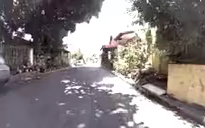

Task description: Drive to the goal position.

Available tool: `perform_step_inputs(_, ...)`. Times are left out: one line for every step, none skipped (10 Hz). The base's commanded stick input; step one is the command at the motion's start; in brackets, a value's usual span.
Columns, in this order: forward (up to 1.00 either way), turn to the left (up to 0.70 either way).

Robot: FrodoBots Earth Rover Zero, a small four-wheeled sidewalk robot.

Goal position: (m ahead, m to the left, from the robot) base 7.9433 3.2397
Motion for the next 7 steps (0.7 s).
perform_step_inputs(0.85, 0.34)
perform_step_inputs(0.85, 0.34)
perform_step_inputs(0.85, 0.34)
perform_step_inputs(0.85, 0.0)
perform_step_inputs(0.85, 0.0)
perform_step_inputs(0.85, 0.0)
perform_step_inputs(0.85, 0.0)
